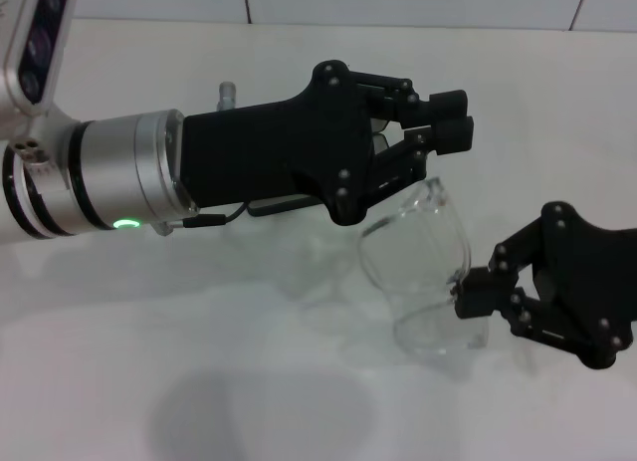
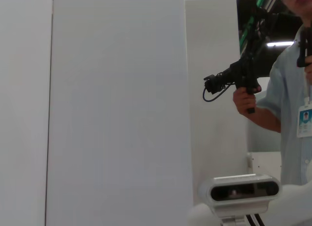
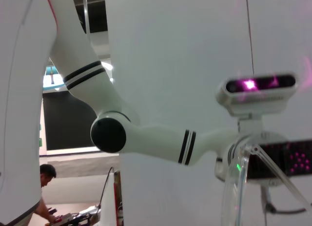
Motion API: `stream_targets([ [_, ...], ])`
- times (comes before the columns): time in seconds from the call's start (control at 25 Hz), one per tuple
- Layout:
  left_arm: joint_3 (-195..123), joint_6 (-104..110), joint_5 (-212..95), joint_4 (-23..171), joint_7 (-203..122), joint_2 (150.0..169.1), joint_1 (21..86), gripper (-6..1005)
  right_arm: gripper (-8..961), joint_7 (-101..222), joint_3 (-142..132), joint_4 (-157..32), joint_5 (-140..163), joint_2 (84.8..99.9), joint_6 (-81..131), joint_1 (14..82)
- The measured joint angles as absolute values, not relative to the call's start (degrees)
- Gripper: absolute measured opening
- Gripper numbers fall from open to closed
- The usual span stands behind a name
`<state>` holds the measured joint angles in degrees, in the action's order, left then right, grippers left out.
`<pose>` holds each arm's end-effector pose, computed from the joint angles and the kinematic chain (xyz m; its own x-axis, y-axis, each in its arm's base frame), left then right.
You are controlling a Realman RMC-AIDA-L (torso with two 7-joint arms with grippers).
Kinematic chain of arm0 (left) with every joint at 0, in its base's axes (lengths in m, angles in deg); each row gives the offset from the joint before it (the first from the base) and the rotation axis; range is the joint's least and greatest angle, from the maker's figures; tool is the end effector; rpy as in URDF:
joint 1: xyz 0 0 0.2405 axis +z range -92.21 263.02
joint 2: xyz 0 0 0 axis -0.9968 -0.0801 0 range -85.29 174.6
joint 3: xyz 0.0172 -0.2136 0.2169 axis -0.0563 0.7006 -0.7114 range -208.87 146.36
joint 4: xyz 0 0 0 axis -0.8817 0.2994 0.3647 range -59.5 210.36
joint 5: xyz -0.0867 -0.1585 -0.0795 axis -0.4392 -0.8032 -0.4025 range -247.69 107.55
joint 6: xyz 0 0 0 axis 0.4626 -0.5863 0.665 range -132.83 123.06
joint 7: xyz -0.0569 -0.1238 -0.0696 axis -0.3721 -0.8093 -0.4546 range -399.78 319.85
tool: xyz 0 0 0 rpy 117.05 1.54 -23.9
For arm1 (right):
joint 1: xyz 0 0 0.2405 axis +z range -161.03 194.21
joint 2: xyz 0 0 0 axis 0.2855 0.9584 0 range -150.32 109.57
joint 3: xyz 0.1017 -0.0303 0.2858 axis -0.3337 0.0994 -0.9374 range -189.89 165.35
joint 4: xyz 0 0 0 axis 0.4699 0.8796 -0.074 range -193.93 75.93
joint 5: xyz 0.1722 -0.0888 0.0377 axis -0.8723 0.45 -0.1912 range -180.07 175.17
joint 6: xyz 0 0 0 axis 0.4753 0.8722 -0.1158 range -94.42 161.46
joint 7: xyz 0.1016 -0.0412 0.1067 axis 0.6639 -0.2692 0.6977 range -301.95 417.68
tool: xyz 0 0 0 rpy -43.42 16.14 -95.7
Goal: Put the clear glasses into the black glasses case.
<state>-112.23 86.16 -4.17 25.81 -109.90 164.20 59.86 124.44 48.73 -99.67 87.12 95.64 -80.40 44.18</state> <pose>-0.1628 0.3087 -0.0427 0.5923 -0.0306 0.8051 0.0206 -0.9984 -0.0532 0.2258 0.2824 -0.0091 0.6995 0.0054 -0.7146 0.0936 -0.9920 0.0842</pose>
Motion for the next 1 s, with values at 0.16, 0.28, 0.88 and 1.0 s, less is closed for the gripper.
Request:
stream_targets([
  [0.16,-112.46,86.16,-4.05,26.00,-110.05,164.18,59.83,145,53,123.91,48.73,-99.67,85.47,95.62,-80.47,43.84],
  [0.28,-112.56,86.16,-3.13,26.06,-110.80,164.24,59.86,145,53,123.45,48.72,-99.67,85.05,95.57,-80.52,43.80],
  [0.88,-112.99,86.62,-1.43,27.48,-112.22,164.33,59.97,145,50,121.35,48.31,-99.70,82.59,95.55,-80.68,43.52],
  [1.0,-113.44,86.67,-1.57,27.48,-112.32,164.40,60.12,145,49,121.31,48.18,-99.69,82.39,95.55,-80.39,43.51],
])
